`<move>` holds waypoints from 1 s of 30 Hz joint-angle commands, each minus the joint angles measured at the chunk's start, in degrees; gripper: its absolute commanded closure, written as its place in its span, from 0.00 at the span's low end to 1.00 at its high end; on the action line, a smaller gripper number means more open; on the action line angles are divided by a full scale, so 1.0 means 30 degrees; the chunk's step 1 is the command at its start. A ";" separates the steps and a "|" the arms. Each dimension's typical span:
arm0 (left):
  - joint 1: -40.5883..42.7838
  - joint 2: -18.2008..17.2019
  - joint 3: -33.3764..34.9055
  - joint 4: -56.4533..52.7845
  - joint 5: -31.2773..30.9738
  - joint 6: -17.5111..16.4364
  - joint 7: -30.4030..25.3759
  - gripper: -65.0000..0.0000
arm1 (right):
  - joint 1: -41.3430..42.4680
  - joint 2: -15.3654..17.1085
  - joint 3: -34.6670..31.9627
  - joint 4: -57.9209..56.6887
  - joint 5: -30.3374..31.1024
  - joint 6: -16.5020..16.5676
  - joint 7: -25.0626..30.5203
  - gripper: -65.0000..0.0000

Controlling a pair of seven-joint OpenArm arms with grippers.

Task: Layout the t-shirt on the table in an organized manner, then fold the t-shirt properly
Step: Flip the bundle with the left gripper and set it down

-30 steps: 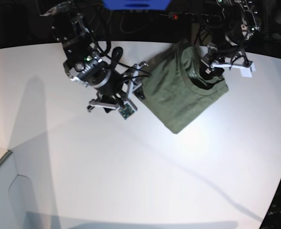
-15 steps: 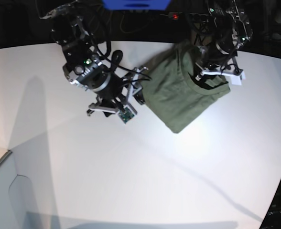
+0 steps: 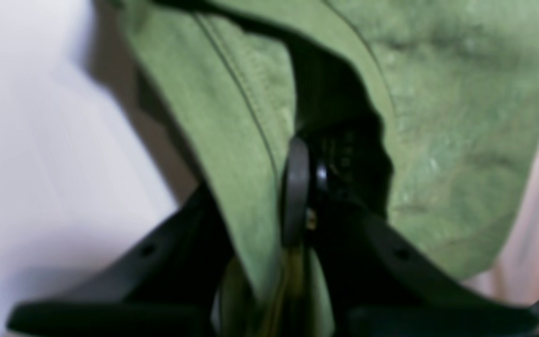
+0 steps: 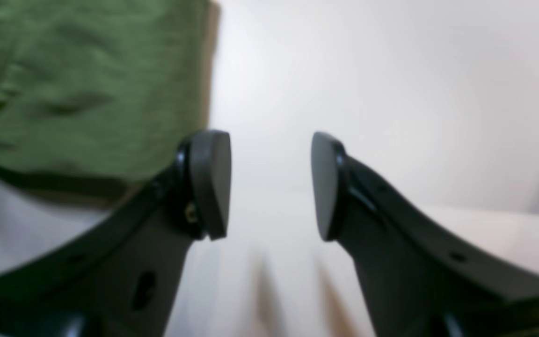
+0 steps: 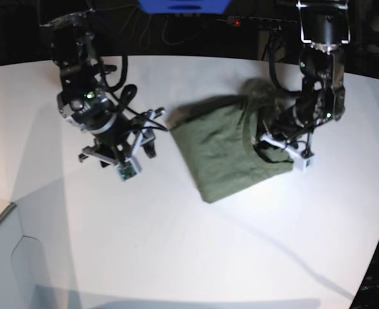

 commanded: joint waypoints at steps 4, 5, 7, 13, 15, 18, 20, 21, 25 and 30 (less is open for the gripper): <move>-0.4360 -0.1281 0.5586 -0.3612 0.0750 0.0415 0.0454 1.00 | 0.0279 -0.0022 0.1480 0.0316 0.0142 -0.0026 0.0465 0.57; -0.5385 -0.1398 0.6993 -0.4344 0.0750 0.0415 0.0425 1.00 | 0.0279 -0.0022 0.1744 0.0345 0.0142 -0.0026 0.0465 0.57; -0.7554 -0.1369 1.0040 -0.5868 0.0750 0.0386 0.0395 1.00 | 0.0250 -0.0022 0.2271 0.0345 0.0142 -0.0026 0.0465 0.57; -1.1627 -0.0929 1.9125 -0.7040 0.0750 0.0357 -0.3561 1.00 | 0.0191 -0.0052 0.3942 0.0374 0.0142 -0.0026 0.0465 0.57; -1.2389 -0.0900 2.1879 -0.7070 0.0750 0.0357 -0.5583 1.00 | 0.0015 -0.0052 0.4586 0.0433 0.0171 -0.0026 0.0436 0.57; -1.3385 -0.0314 2.4898 -0.7070 0.0750 0.0357 -0.7810 1.00 | -0.0043 -0.0052 0.5348 0.0492 0.0171 -0.0026 0.0436 0.57; -1.3854 0.0126 2.6304 -0.7099 0.0780 0.0357 -0.8718 1.00 | -0.0043 -0.0052 0.6169 0.0492 0.0171 -0.0026 0.0436 0.57; -1.4059 0.0243 2.6890 -0.7099 0.0780 0.0357 -0.8953 1.00 | -0.0043 -0.0139 0.6550 0.0492 0.0171 -0.0026 0.0436 0.57; -1.4675 0.1357 2.8619 -0.7128 0.2479 0.0357 -0.9802 1.00 | -0.0043 -0.0960 0.8718 0.0492 0.0171 -0.0026 0.0436 0.57; -1.4646 0.3349 2.8736 -0.8359 0.6318 0.0327 -1.0037 1.00 | -0.0043 -0.1722 1.0857 0.0492 0.0142 -0.0026 0.0465 0.57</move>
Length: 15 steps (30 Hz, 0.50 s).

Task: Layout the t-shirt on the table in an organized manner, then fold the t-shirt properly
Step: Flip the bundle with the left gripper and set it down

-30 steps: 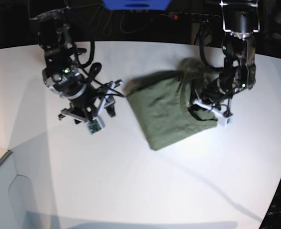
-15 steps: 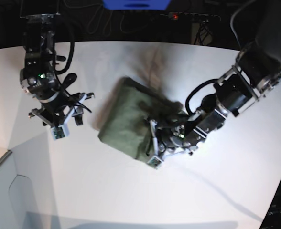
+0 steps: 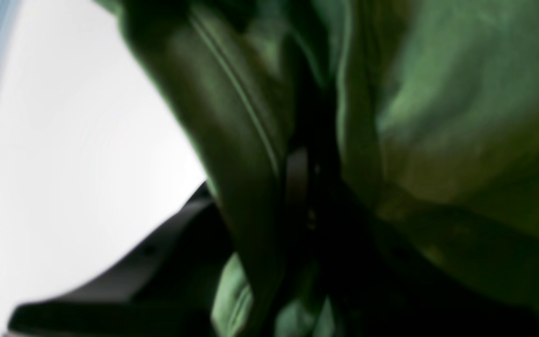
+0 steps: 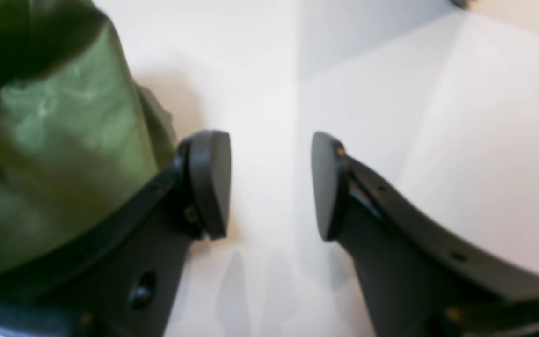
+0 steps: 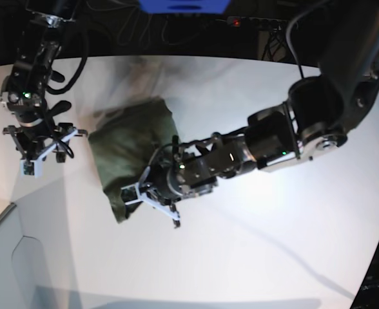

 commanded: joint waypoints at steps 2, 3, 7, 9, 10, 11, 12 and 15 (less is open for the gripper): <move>-0.0225 0.0942 -0.0064 -0.0472 0.1314 0.0174 -0.0588 1.00 | 0.0204 -0.0025 0.0654 0.0382 0.0178 -0.0019 0.0487 0.57; -0.0137 0.1206 -0.0093 -0.0707 0.1988 -0.0001 -0.0735 1.00 | 0.0204 -0.0055 0.0947 0.0382 0.0178 -0.0019 0.0487 0.57; 0.0332 0.2378 -0.0210 -0.2025 0.3922 -0.2668 -0.1350 1.00 | -0.0235 -0.0055 0.1679 0.0441 0.0178 -0.0019 0.0487 0.57; 0.0449 0.2843 -0.0239 -0.2934 0.4303 -0.3108 -0.1409 1.00 | -0.0587 -0.0055 0.1709 0.0441 0.0178 -0.0019 0.0487 0.57; 0.0449 0.2843 -0.0239 -0.3344 0.4361 -0.3020 -0.1467 1.00 | -0.0733 -0.0055 0.1709 0.0558 0.0178 -0.0019 0.0487 0.57; 0.0449 0.2843 -0.0239 -0.3637 0.4332 -0.2932 -0.1497 1.00 | -0.0880 -0.0055 0.1709 0.0617 0.0178 -0.0019 0.0487 0.57; 0.0332 0.2843 -0.0239 -0.3842 0.4332 -0.2932 -0.1497 0.99 | -0.0997 -0.0055 0.1709 0.0734 0.0178 -0.0019 0.0487 0.57; 0.0068 0.2843 -0.0239 -0.3901 0.4332 -0.2961 -0.1467 0.99 | -0.1232 -0.0084 0.1679 0.0939 0.0178 -0.0019 0.0487 0.57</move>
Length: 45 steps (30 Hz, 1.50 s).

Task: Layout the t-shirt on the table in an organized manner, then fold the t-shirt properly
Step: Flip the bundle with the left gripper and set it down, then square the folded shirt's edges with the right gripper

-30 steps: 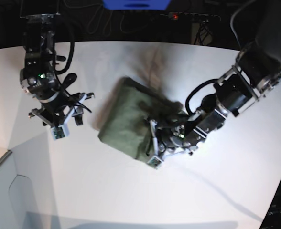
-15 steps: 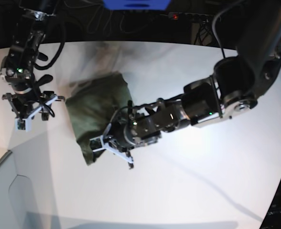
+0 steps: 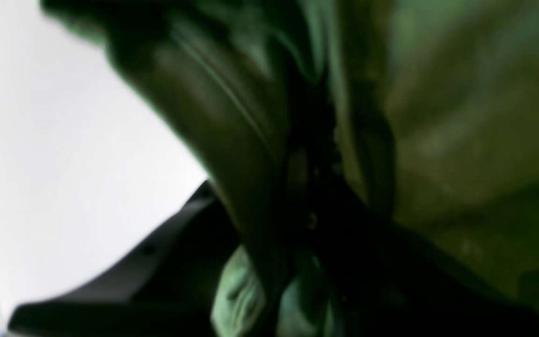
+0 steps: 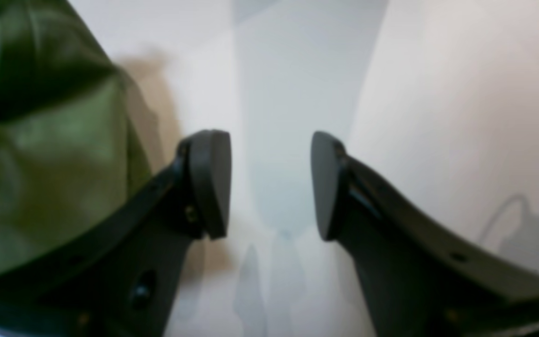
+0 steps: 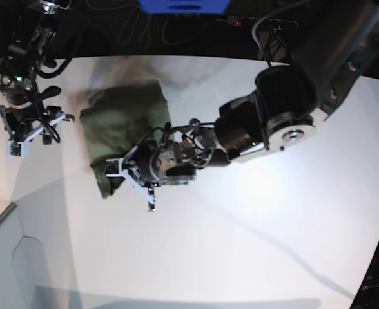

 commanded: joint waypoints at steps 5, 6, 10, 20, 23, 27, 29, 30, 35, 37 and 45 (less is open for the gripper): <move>-0.1474 0.0155 -0.0072 0.0084 0.0069 0.0026 0.0274 0.87 | -0.0089 -0.0180 0.0047 0.0700 0.0185 -0.0026 0.0479 0.57; -0.1679 0.0155 -0.0072 0.0114 0.0011 0.0055 0.0216 0.79 | -0.0118 -0.0180 -0.0011 0.0671 0.0185 -0.0026 0.0479 0.57; -0.1884 0.0155 -0.1478 0.1227 0.0157 -0.0062 0.0186 0.47 | -0.0265 -0.0239 -0.0070 0.0671 0.0185 -0.0026 0.0479 0.57; -0.1913 0.0155 -0.5610 0.3103 0.0187 -0.0092 0.0304 0.32 | -0.0646 -0.0327 -0.0099 0.1257 0.0244 -0.0026 0.0479 0.57; -0.1913 -0.0164 -0.7339 0.3220 0.0187 -0.0092 0.0333 0.32 | -0.0558 -0.0913 -0.0158 0.2165 0.0244 0.0003 0.0479 0.58; -0.1474 -0.1922 -1.0152 0.4802 0.0069 0.0055 0.0333 0.32 | -0.0499 -0.0942 -0.0890 0.2400 0.0244 0.0003 0.0479 0.61; -0.0507 -0.3094 -1.2086 0.5945 0.0128 0.0055 0.0362 0.32 | -0.0265 -0.0913 -0.1213 0.1872 0.0244 0.0003 0.0479 0.65; 0.0079 -0.3680 -1.3376 0.6766 0.0099 0.0055 0.0626 0.32 | 0.0028 -0.0913 -0.1213 0.1345 0.0244 0.0003 0.0479 0.67; 0.4006 -0.6171 -1.9471 1.1220 0.0011 -0.0062 0.3469 0.32 | 0.0878 -0.0913 -0.1183 -0.0736 0.0215 0.0003 0.0479 0.69; 0.6321 -0.6816 -2.1991 1.3183 0.0128 0.0055 0.4729 0.32 | 0.0966 -0.0796 -0.1213 -0.1293 0.0185 0.0003 0.0479 0.69; 1.3735 -0.7255 -3.0372 1.7432 0.0011 -0.0092 0.6428 0.32 | 0.0146 -0.0679 -0.3410 -0.1615 0.0185 0.0003 0.0479 0.69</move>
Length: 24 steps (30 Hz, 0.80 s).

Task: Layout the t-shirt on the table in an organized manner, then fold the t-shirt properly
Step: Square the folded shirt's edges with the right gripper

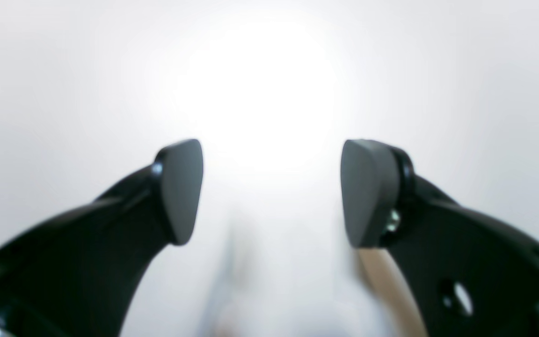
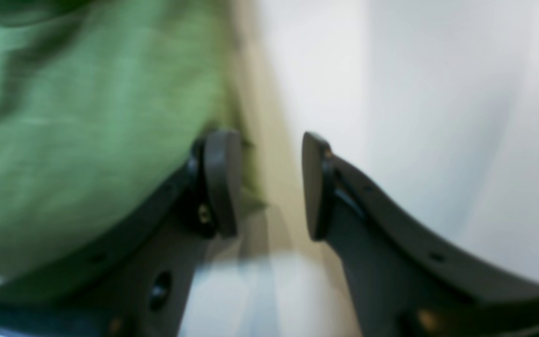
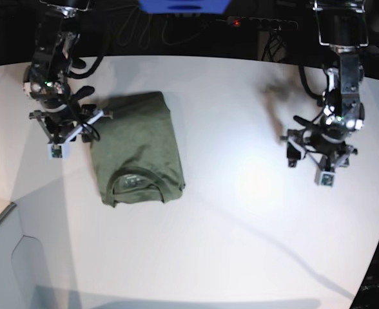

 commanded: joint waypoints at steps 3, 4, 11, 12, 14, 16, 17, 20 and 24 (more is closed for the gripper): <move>0.0540 -0.0108 -0.1295 0.0991 -0.0230 -0.0019 -0.0697 0.32 | -0.0308 0.0094 -0.0887 0.0338 0.0193 0.0003 0.0283 0.69; 0.0745 -0.0108 -0.1529 0.0991 -0.0230 -0.0019 -0.0697 0.32 | -0.0425 0.0064 -0.0975 0.0338 0.0193 0.0003 0.0283 0.69; 0.1448 -0.0108 -0.3024 0.1020 -0.0259 -0.0019 -0.0668 0.32 | -0.1187 0.0006 -0.0887 0.0631 0.0193 0.0003 0.0283 0.69; 0.1507 -0.0108 -0.3170 0.1020 -0.0259 -0.0019 -0.0668 0.32 | -0.1363 0.0006 -0.0858 0.1129 0.0193 0.0003 0.0283 0.69; 0.1741 -0.0108 -0.3522 0.1050 -0.0259 -0.0019 -0.0668 0.32 | -0.1802 0.0006 -0.0858 0.2506 0.0193 -0.0026 0.0283 0.69; 0.1829 -0.0108 -0.3786 0.1255 -0.0259 -0.0019 -0.0638 0.32 | -0.2213 -0.0053 -0.0946 0.4088 0.0222 -0.0026 0.0283 0.69; 0.1859 -0.0108 -0.3874 0.1343 -0.0259 -0.0019 -0.0638 0.32 | -0.2388 -0.0229 -0.1034 0.4792 0.0251 -0.0026 0.0283 0.69; 0.2386 -0.0079 -0.4225 0.1812 -0.0259 -0.0019 -0.0638 0.32 | -0.2564 -0.0844 -0.1591 0.6023 0.0251 -0.0026 0.0283 0.73; 0.3207 -0.0079 -0.4225 0.2544 -0.0259 -0.0019 -0.0638 0.32 | -0.2506 -0.0932 -0.2851 0.5642 0.0251 -0.0026 0.0283 0.98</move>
